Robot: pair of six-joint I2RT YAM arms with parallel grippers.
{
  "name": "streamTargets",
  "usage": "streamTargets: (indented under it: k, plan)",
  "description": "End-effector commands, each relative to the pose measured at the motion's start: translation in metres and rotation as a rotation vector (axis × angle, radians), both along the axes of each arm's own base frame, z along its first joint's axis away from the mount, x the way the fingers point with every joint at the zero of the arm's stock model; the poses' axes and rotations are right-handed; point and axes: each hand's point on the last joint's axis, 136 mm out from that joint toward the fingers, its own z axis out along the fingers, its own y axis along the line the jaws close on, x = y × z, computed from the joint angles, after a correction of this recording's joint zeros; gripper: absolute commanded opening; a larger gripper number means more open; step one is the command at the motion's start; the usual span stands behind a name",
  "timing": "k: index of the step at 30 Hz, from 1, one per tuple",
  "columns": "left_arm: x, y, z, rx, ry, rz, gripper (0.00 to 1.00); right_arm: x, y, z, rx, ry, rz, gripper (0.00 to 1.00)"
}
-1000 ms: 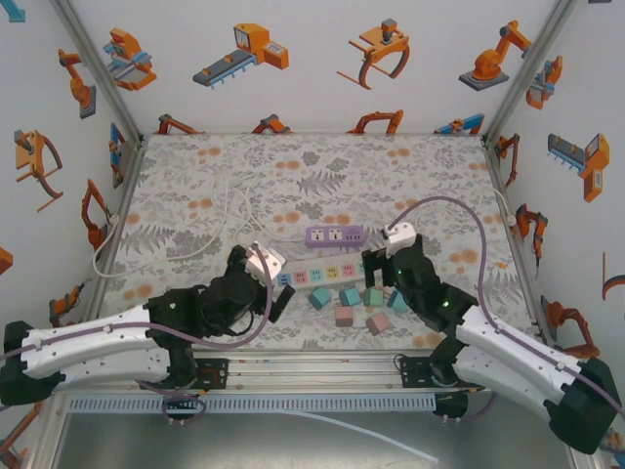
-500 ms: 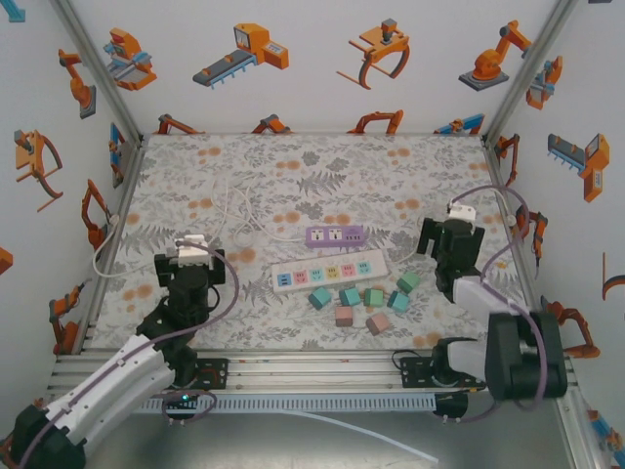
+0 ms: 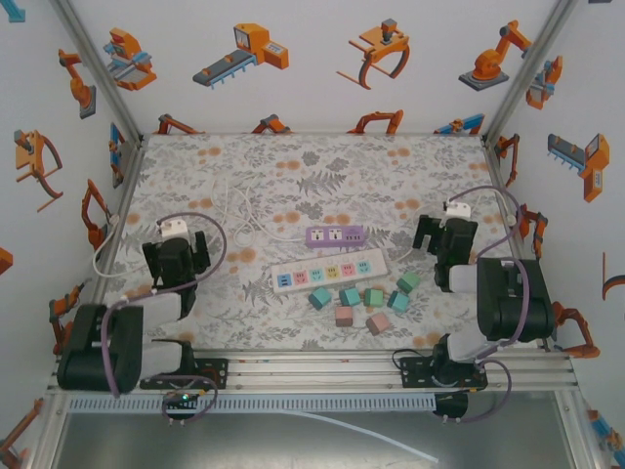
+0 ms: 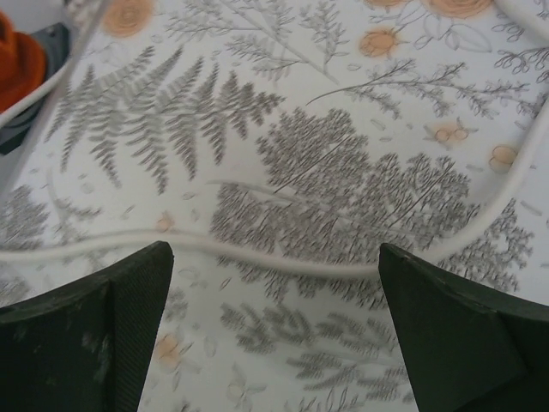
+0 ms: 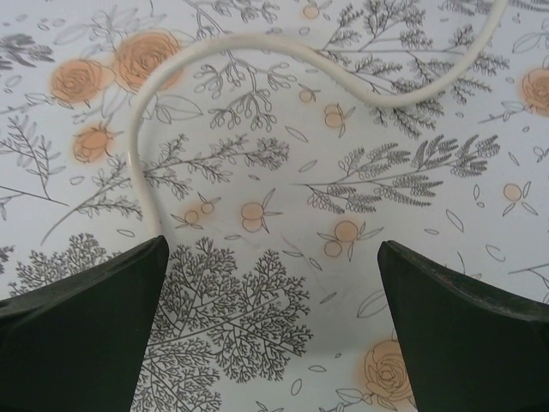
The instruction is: Pull the plug off the socket
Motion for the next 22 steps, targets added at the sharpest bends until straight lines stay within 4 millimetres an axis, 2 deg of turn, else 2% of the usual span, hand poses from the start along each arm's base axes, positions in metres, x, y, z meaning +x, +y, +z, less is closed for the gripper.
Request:
streamTargets:
  k: [1, 2, 3, 4, 16, 22]
  plan:
    - [0.049, -0.009, 0.023, -0.094, -0.129, -0.056, 0.97, 0.007, -0.001, 0.017, 0.000, -0.078, -0.002, 0.99]
    - [0.057, -0.013, 0.012, -0.104, -0.094, -0.083, 0.97, 0.008, -0.001, 0.017, 0.002, -0.079, -0.001, 0.99]
    - [0.060, -0.015, 0.012, -0.100, -0.104, -0.100, 0.97, 0.008, 0.000, 0.017, 0.001, -0.079, 0.002, 0.99]
    - [0.055, -0.011, 0.010, -0.111, -0.078, -0.079, 0.97, 0.008, 0.000, 0.017, 0.001, -0.079, 0.003, 0.99]
    - [0.057, -0.010, 0.011, -0.107, -0.081, -0.069, 0.97, 0.009, 0.006, 0.017, -0.013, -0.074, 0.029, 0.99]
    - [0.057, -0.009, 0.012, -0.107, -0.084, -0.068, 0.97, 0.008, 0.003, 0.017, -0.015, -0.072, 0.006, 0.99]
